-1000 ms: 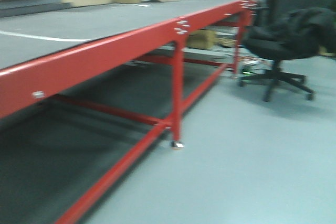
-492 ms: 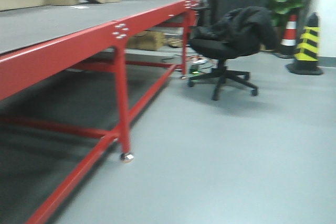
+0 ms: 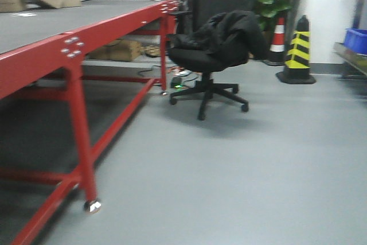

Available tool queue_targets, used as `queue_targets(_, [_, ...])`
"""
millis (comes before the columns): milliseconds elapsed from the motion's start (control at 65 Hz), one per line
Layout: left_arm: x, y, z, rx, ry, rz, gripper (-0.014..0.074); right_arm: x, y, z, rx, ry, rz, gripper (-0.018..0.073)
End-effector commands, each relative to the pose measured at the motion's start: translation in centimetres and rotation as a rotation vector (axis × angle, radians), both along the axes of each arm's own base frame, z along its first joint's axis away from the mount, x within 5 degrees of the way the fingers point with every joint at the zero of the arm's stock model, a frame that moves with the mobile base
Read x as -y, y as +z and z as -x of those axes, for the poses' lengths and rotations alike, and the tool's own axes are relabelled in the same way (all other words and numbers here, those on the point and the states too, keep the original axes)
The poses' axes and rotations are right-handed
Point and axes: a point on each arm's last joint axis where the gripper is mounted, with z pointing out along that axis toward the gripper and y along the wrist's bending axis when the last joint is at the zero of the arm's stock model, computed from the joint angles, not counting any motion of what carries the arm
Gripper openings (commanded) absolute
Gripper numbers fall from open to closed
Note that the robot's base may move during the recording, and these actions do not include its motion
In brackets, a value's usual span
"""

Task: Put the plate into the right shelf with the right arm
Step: 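Drive the base up to the steel shelf with blue bins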

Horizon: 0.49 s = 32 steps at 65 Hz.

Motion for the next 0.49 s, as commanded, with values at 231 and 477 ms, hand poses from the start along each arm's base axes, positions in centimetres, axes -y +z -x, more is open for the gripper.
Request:
queue_targets(231, [-0.04, 0.54, 0.00, 0.082, 0.005, 0.015, -0.0047, 0.33, 1.55, 0.28, 0.100, -0.027, -0.044, 0.0057])
queue_targets(477, [-0.04, 0.54, 0.00, 0.082, 0.005, 0.015, -0.0047, 0.33, 1.55, 0.28, 0.100, -0.027, -0.044, 0.0057])
